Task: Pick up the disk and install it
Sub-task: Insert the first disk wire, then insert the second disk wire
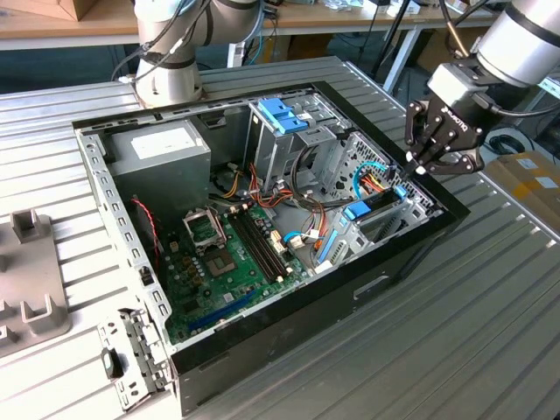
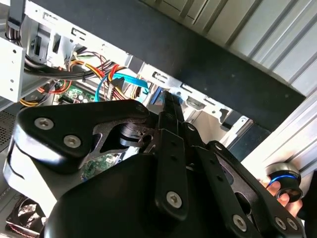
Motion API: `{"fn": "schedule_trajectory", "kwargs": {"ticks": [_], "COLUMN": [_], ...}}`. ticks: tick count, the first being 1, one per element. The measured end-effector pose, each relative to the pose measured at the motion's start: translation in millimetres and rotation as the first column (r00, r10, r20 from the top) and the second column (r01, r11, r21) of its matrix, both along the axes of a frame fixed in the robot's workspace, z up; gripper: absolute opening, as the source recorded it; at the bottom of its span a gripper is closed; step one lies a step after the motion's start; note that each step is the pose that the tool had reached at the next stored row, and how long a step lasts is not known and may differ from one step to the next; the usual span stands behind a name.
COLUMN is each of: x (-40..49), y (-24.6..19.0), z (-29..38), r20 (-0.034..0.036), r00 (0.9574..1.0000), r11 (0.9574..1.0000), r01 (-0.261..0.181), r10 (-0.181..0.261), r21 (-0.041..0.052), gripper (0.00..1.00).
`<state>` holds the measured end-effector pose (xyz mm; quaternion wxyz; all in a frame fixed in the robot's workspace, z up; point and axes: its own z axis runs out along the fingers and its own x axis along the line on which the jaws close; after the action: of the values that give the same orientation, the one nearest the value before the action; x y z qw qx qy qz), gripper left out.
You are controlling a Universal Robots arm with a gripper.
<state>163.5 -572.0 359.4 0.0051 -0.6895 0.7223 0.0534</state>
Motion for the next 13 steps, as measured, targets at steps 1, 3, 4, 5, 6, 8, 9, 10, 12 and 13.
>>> {"fn": "schedule_trajectory", "kwargs": {"ticks": [1,3,4,5,6,8,9,10,12,13], "x": [0.6,7.3,9.8,12.6,13.2,13.2,13.3,13.4,13.5,13.5], "y": [0.0,-0.1,0.0,-0.1,0.0,0.0,0.0,-0.1,0.0,0.0], "z": [0.0,0.0,0.0,0.0,0.0,0.0,0.0,0.0,0.0,0.0], "r20": [-0.0001,-0.0057,-0.0079,-0.0100,-0.0103,-0.0104,-0.0104,-0.0104,-0.0104,-0.0103], "r00": [1.0000,1.0000,1.0000,0.9999,0.9999,0.9999,0.9999,0.9999,0.9999,0.9999], "r11": [1.0000,1.0000,1.0000,1.0000,1.0000,1.0000,1.0000,1.0000,1.0000,1.0000], "r01": [0.000,0.000,0.000,0.000,0.000,0.000,0.000,0.000,0.000,0.000], "r10": [0.000,0.000,0.000,0.000,0.000,0.000,0.000,0.000,0.000,0.000], "r21": [0.0001,0.0000,0.0000,0.0000,-0.0001,0.0000,0.0000,0.0000,0.0000,0.0000], "gripper": [0.10,0.10,0.10,0.10,0.10,0.10,0.10,0.10,0.10,0.10]}}
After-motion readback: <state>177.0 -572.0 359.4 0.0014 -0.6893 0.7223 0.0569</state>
